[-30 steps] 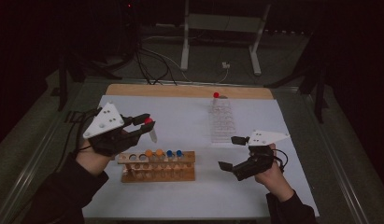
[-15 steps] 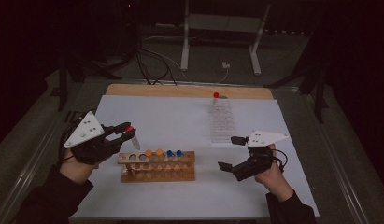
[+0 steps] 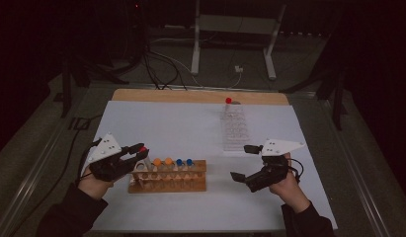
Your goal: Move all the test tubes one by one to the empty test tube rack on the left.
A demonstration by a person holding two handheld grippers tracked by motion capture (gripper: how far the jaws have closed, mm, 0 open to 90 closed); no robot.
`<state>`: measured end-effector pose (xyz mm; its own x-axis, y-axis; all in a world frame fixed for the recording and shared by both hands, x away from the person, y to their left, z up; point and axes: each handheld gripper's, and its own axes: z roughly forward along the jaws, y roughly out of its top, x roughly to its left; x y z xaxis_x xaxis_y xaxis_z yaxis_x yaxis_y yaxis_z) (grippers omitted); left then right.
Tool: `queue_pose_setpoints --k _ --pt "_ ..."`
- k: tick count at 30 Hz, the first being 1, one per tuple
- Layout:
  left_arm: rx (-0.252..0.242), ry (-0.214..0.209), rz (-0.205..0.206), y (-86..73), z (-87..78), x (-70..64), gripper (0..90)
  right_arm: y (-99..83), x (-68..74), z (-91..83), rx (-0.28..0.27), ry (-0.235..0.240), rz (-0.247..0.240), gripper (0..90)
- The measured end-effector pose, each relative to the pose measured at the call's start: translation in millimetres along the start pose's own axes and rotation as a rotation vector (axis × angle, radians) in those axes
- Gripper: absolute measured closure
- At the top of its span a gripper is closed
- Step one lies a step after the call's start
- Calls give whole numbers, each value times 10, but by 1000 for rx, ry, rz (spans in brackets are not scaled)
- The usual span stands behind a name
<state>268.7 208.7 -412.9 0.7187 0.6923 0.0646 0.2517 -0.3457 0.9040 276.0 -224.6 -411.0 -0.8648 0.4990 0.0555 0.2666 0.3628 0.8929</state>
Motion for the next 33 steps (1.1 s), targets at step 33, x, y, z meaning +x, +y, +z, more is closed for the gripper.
queue_pose_setpoints --k 33 --pt "43 -70 -25 -288 64 -23 528 32 -53 -68 -14 0 11 0"
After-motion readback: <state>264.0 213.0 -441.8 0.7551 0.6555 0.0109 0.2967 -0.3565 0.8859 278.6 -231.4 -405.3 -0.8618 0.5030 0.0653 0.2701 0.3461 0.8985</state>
